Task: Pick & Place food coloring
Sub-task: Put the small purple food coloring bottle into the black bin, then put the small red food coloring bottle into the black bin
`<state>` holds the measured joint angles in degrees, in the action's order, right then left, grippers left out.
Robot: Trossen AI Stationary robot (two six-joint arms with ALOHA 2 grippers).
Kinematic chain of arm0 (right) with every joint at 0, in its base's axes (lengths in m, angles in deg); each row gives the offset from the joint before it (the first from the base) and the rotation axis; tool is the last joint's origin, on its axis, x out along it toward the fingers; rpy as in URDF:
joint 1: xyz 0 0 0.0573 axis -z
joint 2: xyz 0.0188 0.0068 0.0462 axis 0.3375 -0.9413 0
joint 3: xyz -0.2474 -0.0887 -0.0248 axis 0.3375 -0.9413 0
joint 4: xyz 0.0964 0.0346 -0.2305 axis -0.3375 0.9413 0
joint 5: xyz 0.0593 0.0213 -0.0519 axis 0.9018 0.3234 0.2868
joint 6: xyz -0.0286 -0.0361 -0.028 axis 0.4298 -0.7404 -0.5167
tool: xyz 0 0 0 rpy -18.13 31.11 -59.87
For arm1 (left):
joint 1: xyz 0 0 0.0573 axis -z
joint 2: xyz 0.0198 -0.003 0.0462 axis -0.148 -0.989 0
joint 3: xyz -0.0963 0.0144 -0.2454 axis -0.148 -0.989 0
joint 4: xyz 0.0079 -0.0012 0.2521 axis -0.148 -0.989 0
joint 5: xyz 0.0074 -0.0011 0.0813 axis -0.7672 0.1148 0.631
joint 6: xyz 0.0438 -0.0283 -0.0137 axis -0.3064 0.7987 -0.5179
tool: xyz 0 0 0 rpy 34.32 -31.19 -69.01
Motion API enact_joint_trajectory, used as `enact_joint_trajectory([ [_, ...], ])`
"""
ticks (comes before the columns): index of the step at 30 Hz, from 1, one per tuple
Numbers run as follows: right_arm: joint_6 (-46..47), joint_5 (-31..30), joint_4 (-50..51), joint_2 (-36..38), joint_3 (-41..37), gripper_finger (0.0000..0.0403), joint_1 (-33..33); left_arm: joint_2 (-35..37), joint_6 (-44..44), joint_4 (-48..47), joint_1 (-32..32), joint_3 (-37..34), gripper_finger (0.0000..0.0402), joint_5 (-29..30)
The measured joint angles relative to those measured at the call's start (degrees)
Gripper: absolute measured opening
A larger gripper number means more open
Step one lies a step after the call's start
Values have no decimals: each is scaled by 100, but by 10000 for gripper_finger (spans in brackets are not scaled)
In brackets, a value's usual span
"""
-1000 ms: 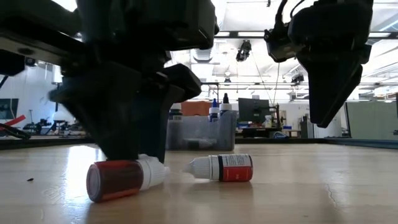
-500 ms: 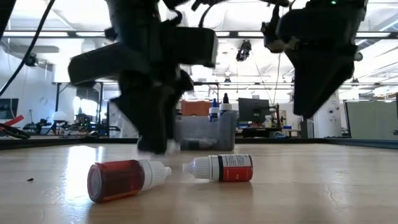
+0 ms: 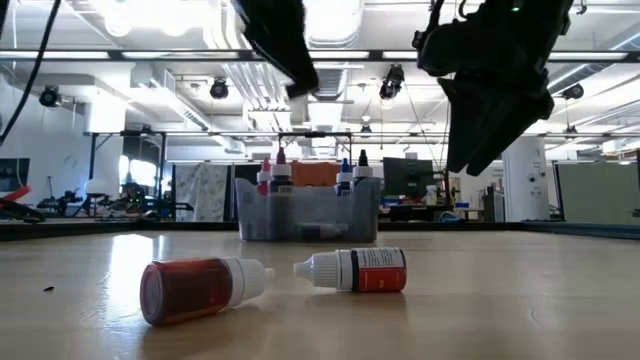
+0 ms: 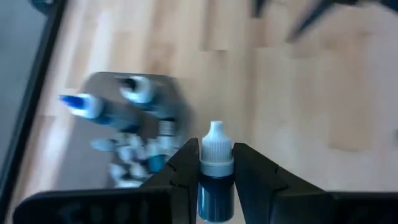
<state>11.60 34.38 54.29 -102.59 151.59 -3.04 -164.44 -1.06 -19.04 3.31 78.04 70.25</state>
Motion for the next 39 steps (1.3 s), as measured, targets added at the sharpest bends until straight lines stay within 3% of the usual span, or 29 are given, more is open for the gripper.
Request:
enact_joint_trajectory([
  [8,232,-14,-6,2,-9,226,169,-68,-1172,201,-1674,-3,61,-804],
  [17,801,-11,-8,0,-9,226,184,-262,-1634,404,-2369,-4,79,-1080],
  [28,873,180,-88,-2,-11,226,302,-385,-1991,482,-2418,4,184,-1013],
  [34,-633,888,-1052,-28,-11,226,305,-49,-1937,99,-1866,-10,192,-1627],
  [39,-1889,980,-1870,-174,-11,226,308,126,-1926,-110,-1246,-169,193,-1883],
])
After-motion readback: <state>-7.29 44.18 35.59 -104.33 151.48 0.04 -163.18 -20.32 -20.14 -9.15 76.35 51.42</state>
